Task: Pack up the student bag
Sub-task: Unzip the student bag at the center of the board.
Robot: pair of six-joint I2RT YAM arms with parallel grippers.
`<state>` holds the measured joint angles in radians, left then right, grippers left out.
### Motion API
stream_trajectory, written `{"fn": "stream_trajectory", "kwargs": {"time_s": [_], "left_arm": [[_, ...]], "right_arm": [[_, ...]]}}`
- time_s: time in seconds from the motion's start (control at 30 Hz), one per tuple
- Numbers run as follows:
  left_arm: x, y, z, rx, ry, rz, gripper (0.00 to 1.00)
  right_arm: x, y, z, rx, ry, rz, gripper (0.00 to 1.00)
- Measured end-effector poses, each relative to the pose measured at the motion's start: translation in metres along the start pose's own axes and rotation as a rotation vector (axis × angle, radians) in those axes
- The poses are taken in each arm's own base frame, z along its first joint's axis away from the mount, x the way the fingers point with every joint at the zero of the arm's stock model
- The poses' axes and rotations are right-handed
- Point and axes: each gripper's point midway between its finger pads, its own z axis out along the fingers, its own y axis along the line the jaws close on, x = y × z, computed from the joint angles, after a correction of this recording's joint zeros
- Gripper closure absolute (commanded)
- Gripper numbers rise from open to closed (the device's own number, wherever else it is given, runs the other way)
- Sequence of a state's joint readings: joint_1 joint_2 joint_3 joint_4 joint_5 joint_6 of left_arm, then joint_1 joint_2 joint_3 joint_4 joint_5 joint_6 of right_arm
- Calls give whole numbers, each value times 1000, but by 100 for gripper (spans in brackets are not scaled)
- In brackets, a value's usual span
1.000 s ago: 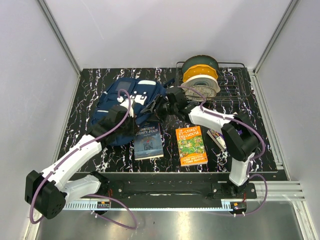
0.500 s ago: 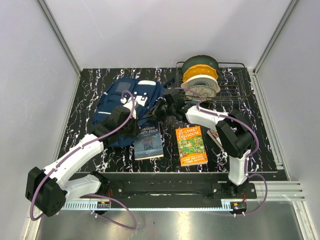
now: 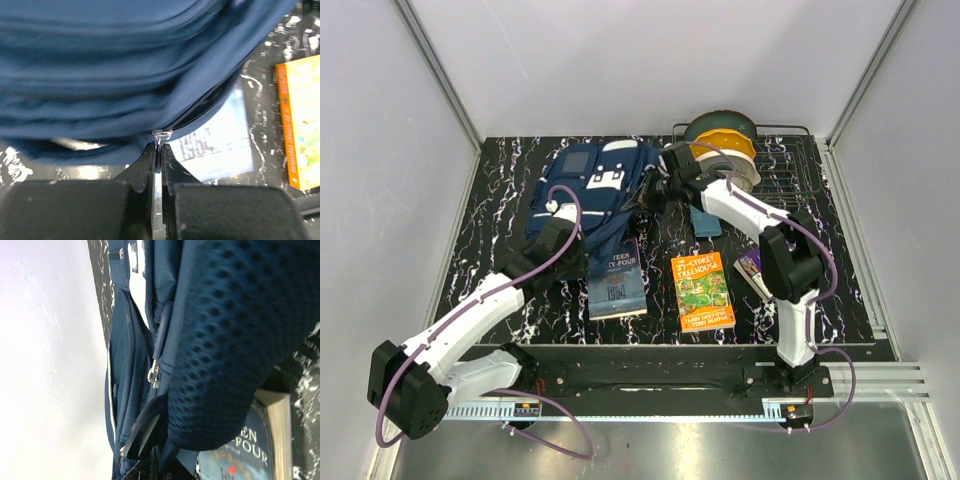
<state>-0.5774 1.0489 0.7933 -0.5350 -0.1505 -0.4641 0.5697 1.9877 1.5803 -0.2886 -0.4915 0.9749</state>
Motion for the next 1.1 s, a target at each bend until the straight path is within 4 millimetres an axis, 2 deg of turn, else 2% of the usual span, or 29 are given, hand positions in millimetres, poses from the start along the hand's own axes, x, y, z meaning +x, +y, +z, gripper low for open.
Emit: {"fn": "stream_trajectory", "kwargs": {"time_s": [0.07,0.1,0.13,0.2,0.23,0.33,0.43,0.6,0.73,0.83,0.97,1.1], "left_arm": [[6,13,-1,-57,14,-22,100],[9,20,-1,-85,23,-35,100],[11,24,-1,-105,26,-47,100],[12,29,-3,-123,24,-67,100],[12,29,-4,-122,21,-69,100],[17,30,-9,-113,35,-69,100],[23,27,-9,-96,63,-66,100],[30,25,-4,-90,101,-63,100],[32,21,1,-75,130,-54,100],[30,14,3,-40,131,-42,100],[27,1,4,25,124,-21,100],[24,-8,2,67,119,3,100]], "right_arm": [[-16,-2,2,16,-7,-16,100],[-21,-3,4,23,-9,-19,94],[-26,-5,6,28,-7,-23,82],[-29,-9,12,37,16,-24,66],[-31,-11,16,42,21,-28,48],[-33,-19,19,53,25,-38,27],[-33,-29,12,53,10,-38,25],[3,-50,-23,63,12,6,25],[30,-38,-44,14,2,23,26],[48,-19,-43,-38,10,19,30],[69,3,-32,-98,35,30,34],[74,10,-20,-127,40,60,37]]}}
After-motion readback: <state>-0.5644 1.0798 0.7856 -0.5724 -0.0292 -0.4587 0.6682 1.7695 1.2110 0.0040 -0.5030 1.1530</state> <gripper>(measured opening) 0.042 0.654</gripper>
